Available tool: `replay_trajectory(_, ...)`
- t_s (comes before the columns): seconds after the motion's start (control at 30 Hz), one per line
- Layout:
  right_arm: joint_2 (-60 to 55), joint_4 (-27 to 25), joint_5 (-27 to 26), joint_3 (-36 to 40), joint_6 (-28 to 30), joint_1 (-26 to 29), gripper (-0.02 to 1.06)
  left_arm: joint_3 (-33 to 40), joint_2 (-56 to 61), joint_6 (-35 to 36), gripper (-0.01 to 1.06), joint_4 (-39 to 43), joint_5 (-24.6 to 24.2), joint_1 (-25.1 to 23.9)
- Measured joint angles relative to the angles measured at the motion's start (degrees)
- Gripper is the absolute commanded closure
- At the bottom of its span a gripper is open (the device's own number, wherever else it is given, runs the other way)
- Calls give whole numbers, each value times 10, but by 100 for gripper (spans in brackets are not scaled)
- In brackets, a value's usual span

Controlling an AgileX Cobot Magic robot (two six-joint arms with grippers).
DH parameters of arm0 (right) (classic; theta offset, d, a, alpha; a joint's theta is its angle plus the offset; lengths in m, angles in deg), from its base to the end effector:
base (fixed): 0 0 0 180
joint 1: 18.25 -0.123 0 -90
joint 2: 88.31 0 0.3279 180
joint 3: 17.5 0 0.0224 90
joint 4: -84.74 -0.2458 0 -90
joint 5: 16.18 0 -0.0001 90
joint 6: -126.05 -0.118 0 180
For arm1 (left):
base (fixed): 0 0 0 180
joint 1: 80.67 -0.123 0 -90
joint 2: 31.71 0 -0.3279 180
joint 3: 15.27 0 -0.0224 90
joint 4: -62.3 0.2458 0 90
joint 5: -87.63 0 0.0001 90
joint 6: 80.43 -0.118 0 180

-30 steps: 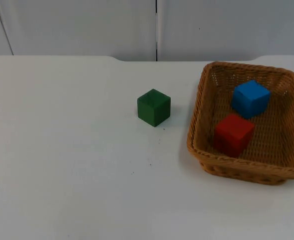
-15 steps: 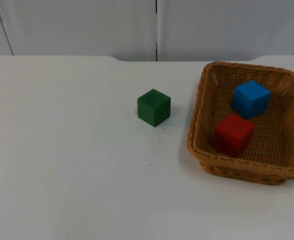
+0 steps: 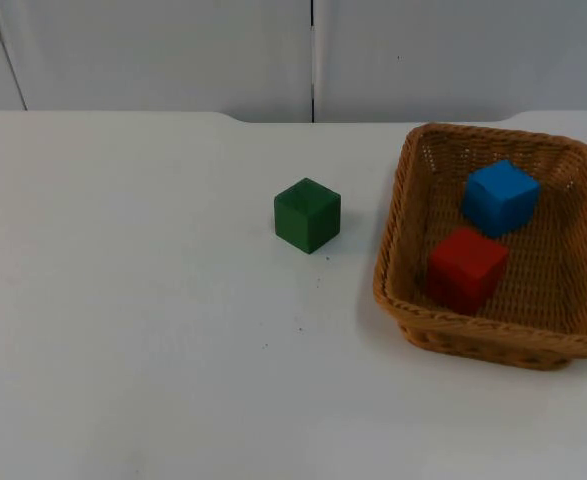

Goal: Pick up one cube with each hand and place exactly two cubes into the same basket, leaving the remaining cube outside.

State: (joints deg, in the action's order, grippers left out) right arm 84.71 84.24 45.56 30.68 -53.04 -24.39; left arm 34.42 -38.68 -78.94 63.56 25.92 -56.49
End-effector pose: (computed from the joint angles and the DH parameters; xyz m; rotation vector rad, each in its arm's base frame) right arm -0.0313 -0.0025 0.2682 -0.1261 2.0370 0.0676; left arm -0.0252 0.0138 0.2605 0.4071 2.0348 -0.2491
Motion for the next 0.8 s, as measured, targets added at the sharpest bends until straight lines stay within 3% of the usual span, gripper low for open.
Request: replay_trajectory(0.8, 0, 0, 0, 0, 0, 0, -1, 0, 0, 0, 0, 0, 0, -143)
